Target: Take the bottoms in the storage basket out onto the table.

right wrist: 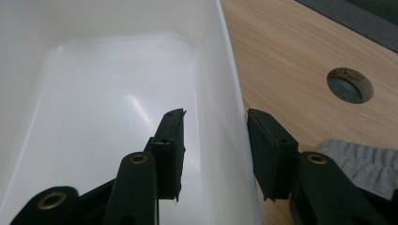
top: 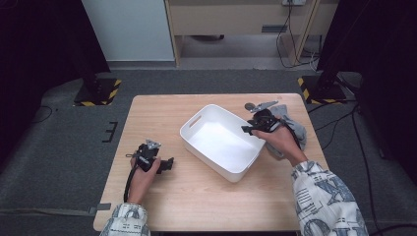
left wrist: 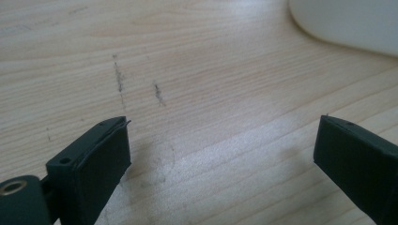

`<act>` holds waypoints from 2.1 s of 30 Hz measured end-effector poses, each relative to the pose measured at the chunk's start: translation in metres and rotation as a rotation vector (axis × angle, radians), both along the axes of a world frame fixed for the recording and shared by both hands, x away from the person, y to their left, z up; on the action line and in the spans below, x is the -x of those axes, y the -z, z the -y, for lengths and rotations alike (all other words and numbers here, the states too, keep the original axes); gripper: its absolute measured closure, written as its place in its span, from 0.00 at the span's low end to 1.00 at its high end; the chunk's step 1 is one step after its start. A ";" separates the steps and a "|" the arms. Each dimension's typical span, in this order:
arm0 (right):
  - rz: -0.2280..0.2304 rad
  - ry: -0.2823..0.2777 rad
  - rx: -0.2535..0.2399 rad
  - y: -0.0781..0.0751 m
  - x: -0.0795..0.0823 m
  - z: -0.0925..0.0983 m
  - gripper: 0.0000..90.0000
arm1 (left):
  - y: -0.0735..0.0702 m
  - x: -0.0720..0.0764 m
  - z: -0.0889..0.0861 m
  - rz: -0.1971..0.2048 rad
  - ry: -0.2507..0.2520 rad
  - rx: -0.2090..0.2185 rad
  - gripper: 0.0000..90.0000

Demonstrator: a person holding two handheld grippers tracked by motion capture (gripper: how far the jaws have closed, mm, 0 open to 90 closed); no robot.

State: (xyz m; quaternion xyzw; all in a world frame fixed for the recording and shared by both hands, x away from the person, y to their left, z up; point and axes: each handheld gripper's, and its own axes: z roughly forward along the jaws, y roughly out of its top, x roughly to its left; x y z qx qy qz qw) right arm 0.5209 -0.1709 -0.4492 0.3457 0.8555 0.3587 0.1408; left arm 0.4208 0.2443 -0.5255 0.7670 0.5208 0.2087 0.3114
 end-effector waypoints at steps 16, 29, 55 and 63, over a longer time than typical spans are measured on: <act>-0.034 -0.062 -0.072 0.001 0.031 -0.013 0.58 | -0.037 0.015 0.001 0.124 0.004 0.300 0.08; -0.035 -0.104 -0.100 0.001 0.045 -0.025 0.55 | -0.049 0.020 0.014 0.123 0.057 0.368 0.15; -0.040 -0.112 -0.128 0.001 0.055 -0.013 0.46 | -0.057 0.017 0.035 0.060 0.094 0.354 0.33; -0.047 -0.127 -0.126 0.001 0.057 -0.016 0.45 | -0.057 0.010 0.038 0.047 0.111 0.332 0.36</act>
